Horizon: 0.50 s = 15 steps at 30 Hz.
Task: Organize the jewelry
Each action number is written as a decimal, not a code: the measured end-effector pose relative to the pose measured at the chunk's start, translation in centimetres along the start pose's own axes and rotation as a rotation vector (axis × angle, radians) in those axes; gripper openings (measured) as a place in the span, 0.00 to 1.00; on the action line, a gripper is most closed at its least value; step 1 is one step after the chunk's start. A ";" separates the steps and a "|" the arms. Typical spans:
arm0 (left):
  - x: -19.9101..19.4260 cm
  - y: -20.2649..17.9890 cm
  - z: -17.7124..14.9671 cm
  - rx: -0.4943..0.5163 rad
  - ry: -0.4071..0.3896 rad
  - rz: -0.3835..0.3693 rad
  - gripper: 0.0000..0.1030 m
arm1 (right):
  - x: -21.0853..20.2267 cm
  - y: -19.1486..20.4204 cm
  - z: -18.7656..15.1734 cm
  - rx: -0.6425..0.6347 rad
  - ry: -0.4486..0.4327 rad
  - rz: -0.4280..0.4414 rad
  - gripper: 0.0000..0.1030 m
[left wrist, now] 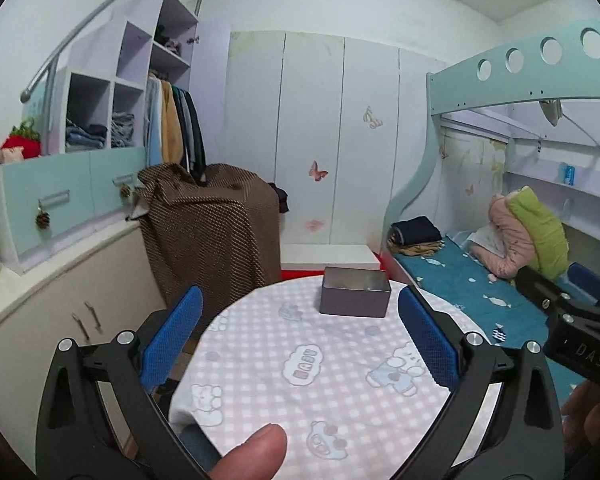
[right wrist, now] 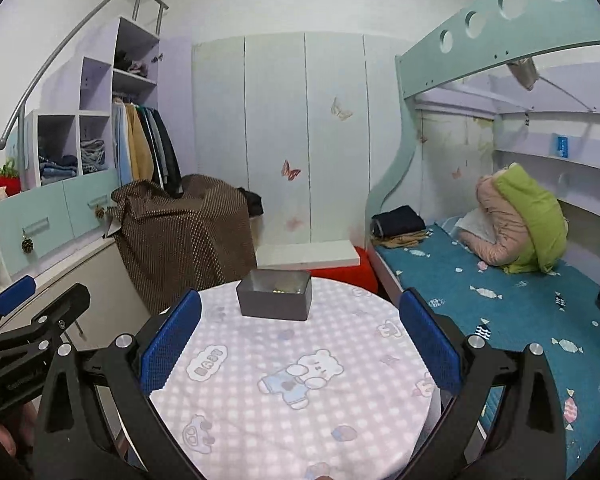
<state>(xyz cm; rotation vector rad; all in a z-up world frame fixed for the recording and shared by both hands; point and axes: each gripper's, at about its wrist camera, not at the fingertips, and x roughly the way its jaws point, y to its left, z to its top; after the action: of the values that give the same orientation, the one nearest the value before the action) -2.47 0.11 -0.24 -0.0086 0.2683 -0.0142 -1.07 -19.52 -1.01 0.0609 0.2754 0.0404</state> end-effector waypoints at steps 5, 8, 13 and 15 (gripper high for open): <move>-1.0 -0.2 -0.1 0.016 -0.021 0.013 0.95 | -0.4 0.8 -0.4 -0.012 -0.013 0.004 0.93; -1.3 -0.1 0.1 0.014 -0.031 0.015 0.95 | -0.7 0.9 -0.9 -0.016 -0.013 0.006 0.93; -1.7 0.1 0.3 0.011 -0.031 0.000 0.95 | -0.7 0.9 -0.9 -0.014 -0.013 0.000 0.93; -1.7 0.2 0.3 0.003 -0.030 -0.009 0.95 | -0.7 1.0 -0.9 -0.014 -0.015 -0.002 0.93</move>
<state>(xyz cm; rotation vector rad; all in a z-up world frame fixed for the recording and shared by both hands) -4.00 0.33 0.54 -0.0070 0.2385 -0.0233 -2.02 -18.54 -1.66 0.0474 0.2605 0.0397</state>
